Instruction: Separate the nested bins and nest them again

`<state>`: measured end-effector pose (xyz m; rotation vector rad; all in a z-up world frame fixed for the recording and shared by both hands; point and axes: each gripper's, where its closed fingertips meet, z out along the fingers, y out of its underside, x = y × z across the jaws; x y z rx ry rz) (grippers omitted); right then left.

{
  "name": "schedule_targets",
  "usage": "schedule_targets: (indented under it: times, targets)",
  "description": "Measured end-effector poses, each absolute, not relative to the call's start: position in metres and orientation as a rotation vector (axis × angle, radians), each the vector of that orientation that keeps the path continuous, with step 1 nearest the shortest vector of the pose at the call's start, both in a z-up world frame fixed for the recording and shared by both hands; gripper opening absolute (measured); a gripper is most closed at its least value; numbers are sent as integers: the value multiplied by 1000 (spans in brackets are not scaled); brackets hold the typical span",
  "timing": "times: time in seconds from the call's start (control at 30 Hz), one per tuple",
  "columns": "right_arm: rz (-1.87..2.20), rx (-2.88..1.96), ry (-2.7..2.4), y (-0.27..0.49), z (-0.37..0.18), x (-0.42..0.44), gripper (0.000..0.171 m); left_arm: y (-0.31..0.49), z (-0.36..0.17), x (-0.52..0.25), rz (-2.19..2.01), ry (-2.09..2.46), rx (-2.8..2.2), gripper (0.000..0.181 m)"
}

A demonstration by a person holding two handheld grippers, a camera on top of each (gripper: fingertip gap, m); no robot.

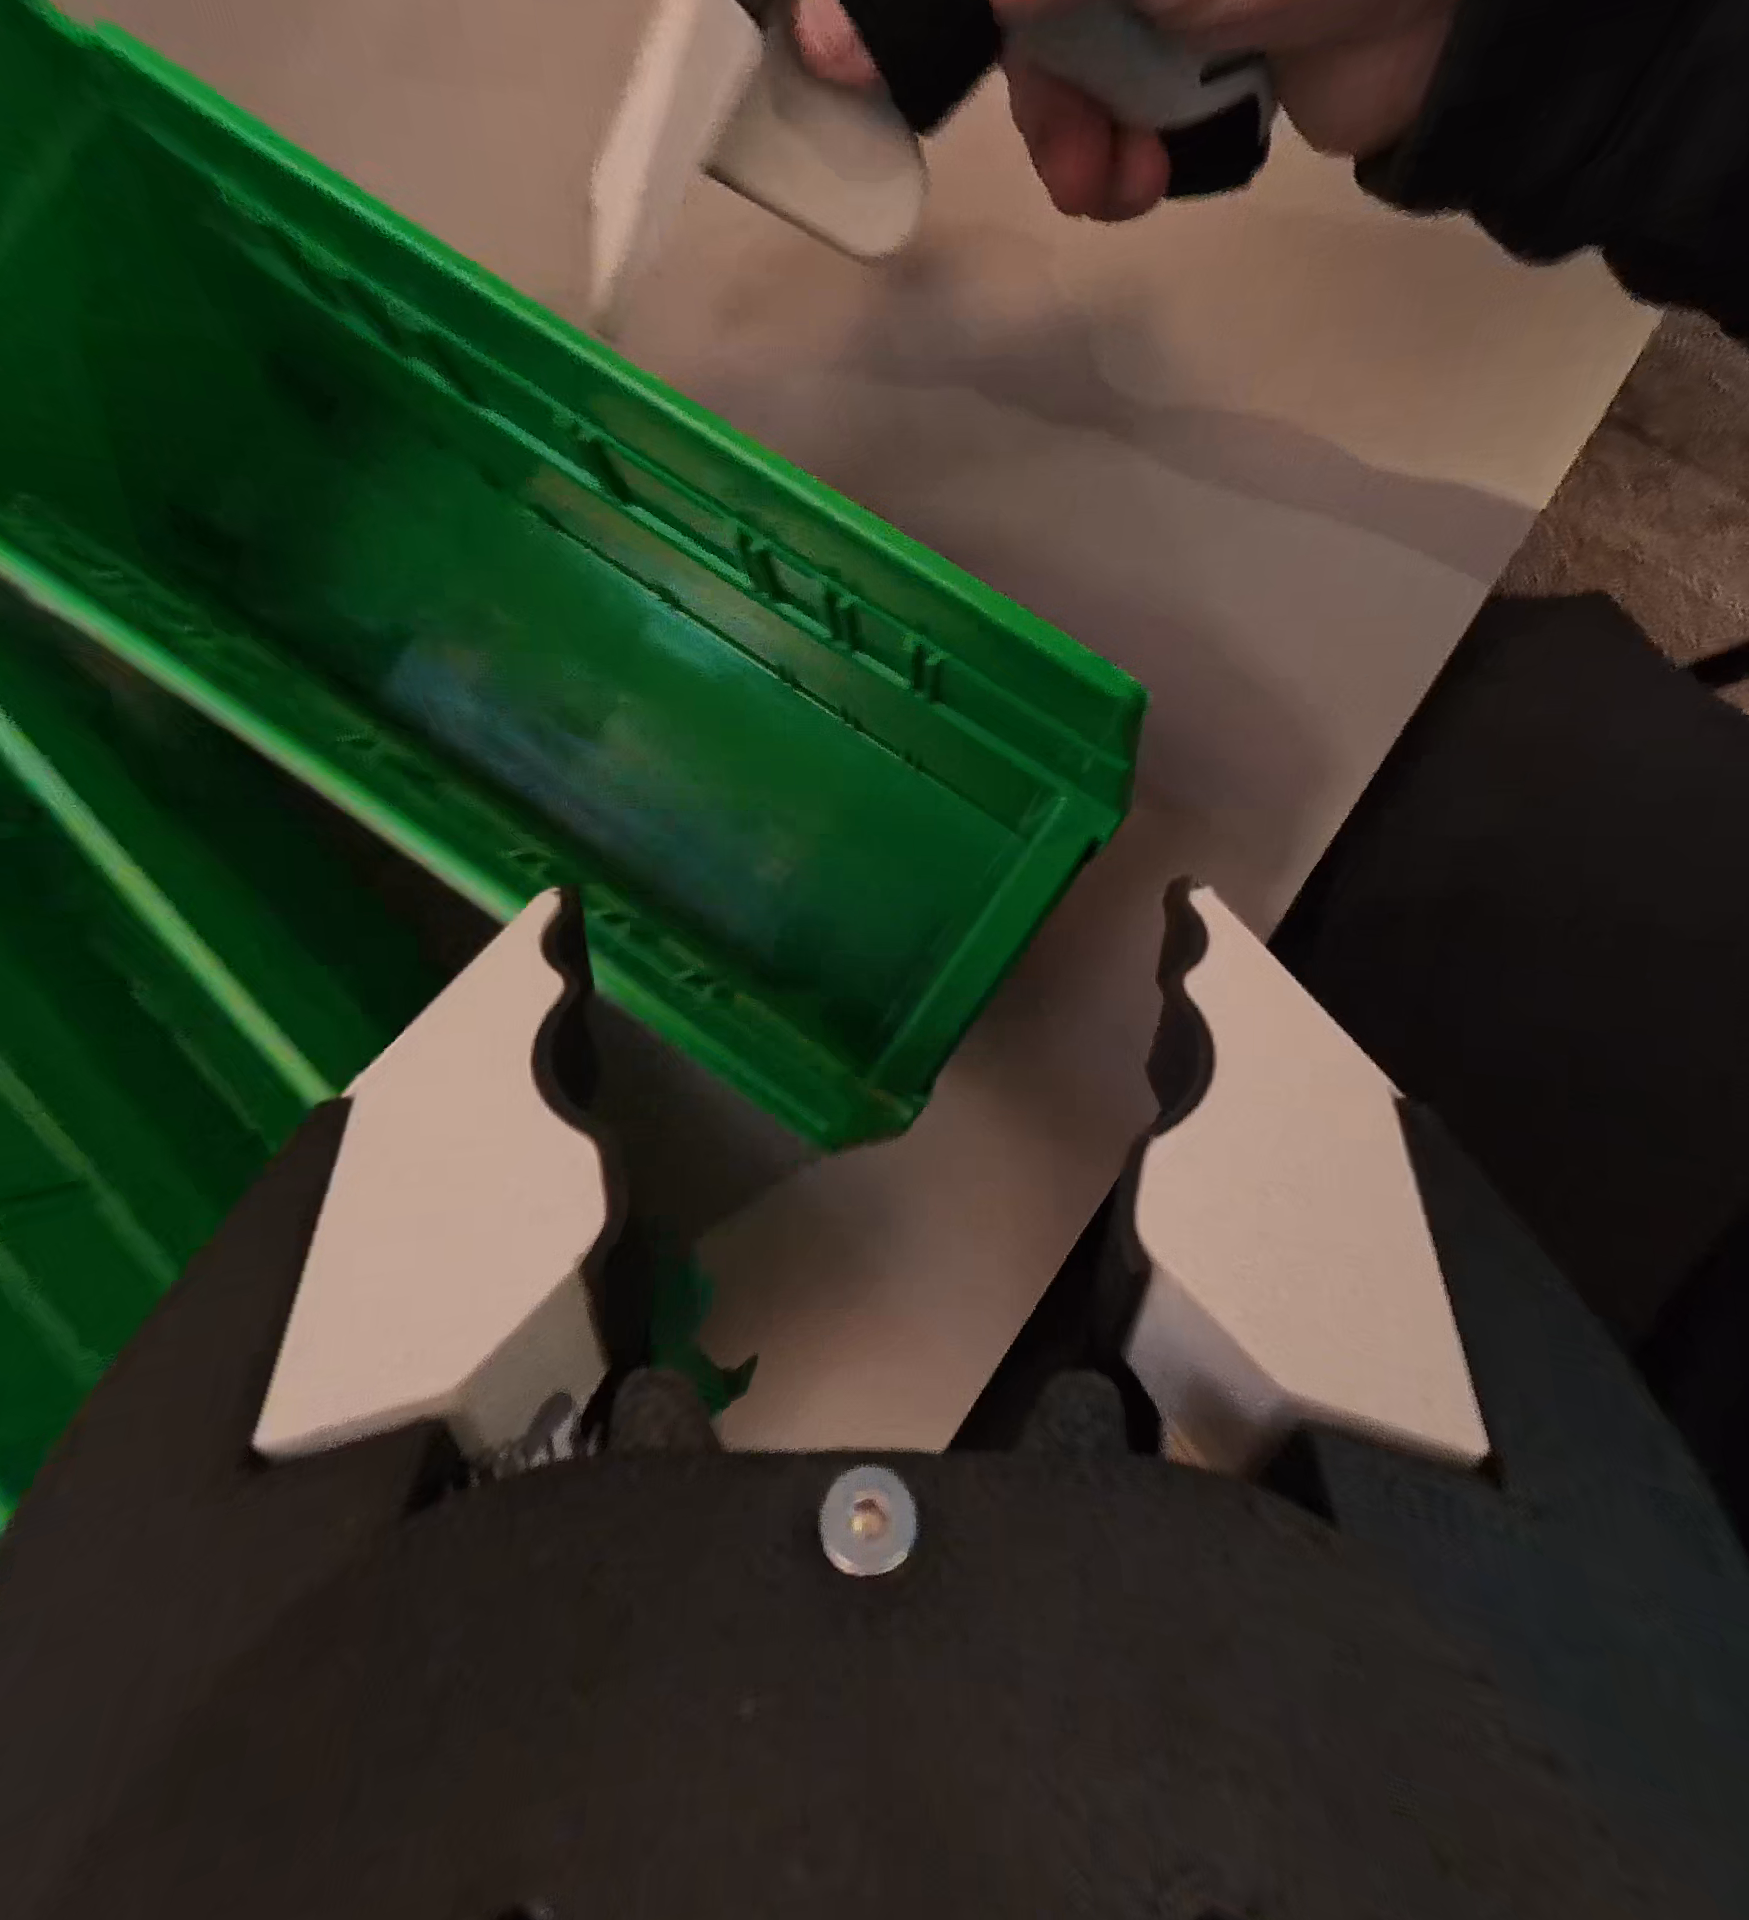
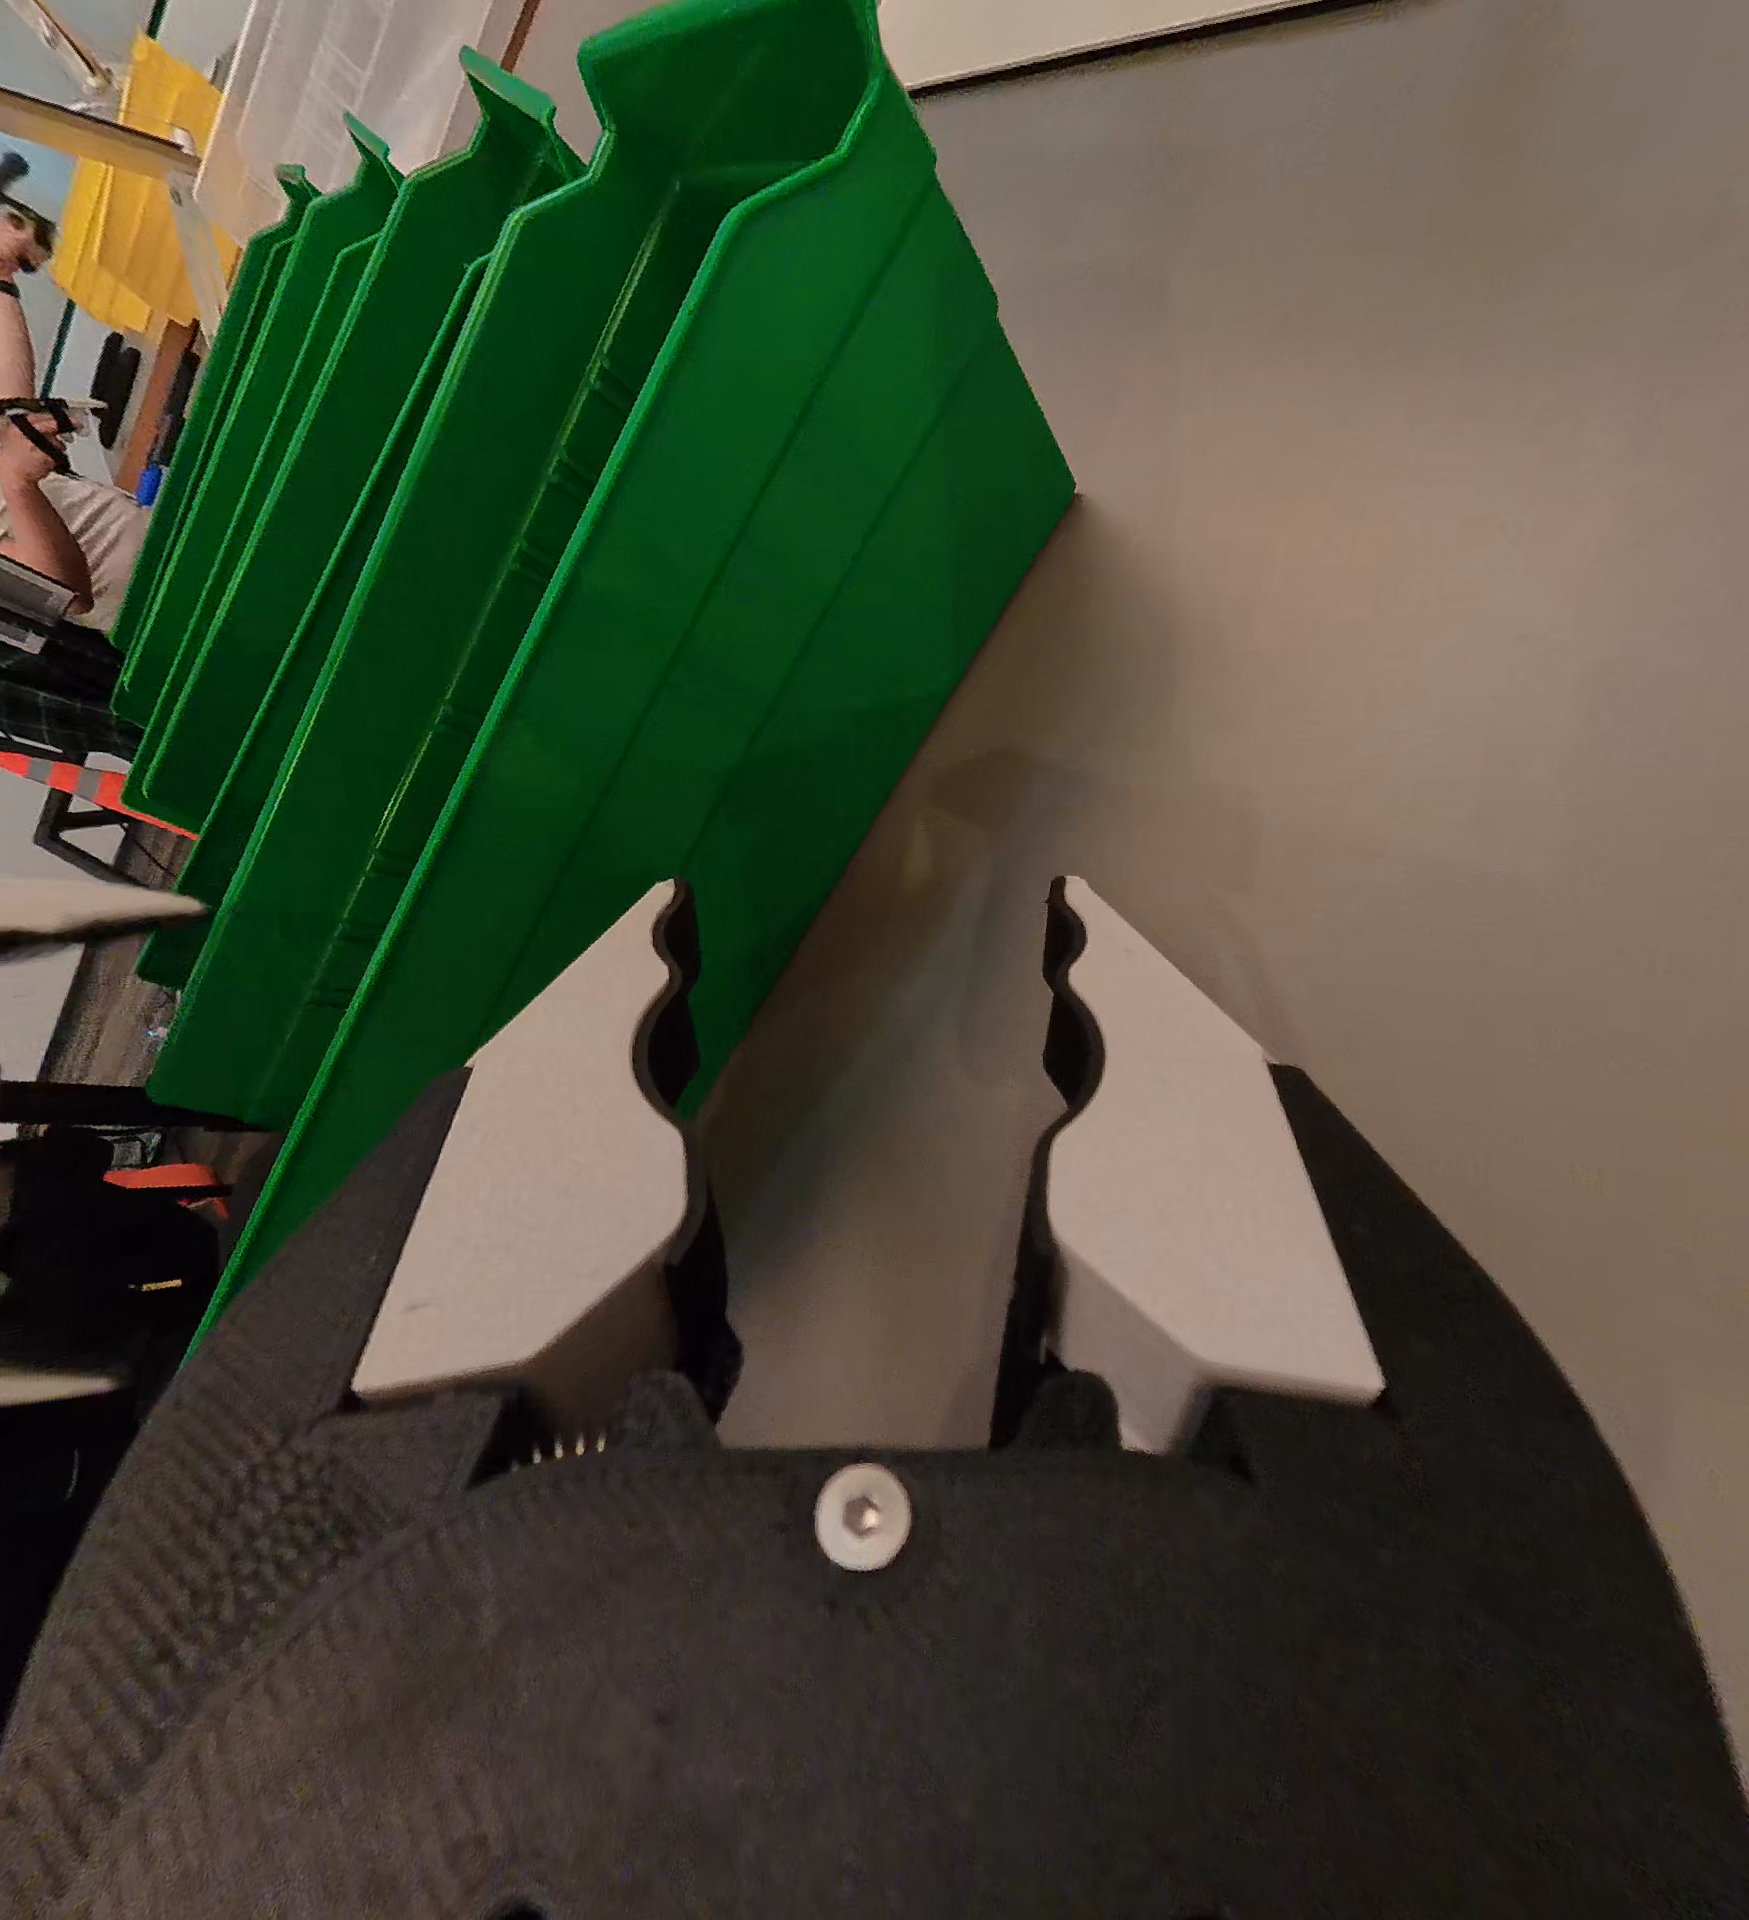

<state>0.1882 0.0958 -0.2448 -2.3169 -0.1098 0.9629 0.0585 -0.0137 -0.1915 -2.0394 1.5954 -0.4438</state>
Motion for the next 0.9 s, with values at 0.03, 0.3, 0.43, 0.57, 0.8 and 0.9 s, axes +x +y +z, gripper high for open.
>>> schedule_targets:
  times: [0.03, 0.3, 0.43, 0.57, 0.8, 0.9]
  targets:
    - [963, -2315, -108, 96, -245, 189, 66, -8, -184, 53, -442, 1565, -2036, 107]
    - [953, -2170, -65, 105, -206, 189, 74, 48, -161, -29, -281, 1354, -2132, 107]
    - [939, -2126, -166, 99, -172, 163, 75, 67, -179, -65, -208, 1277, -2227, 108]
    - [817, -2259, -283, 89, -187, 138, 72, 62, -191, -68, -262, 1290, -2271, 107]
    - [703, -2364, -348, 84, -213, 135, 54, 38, -221, -59, -264, 1386, -2323, 103]
    - [707, -2359, -360, 84, -211, 137, 41, 25, -234, -52, -287, 1447, -2328, 101]
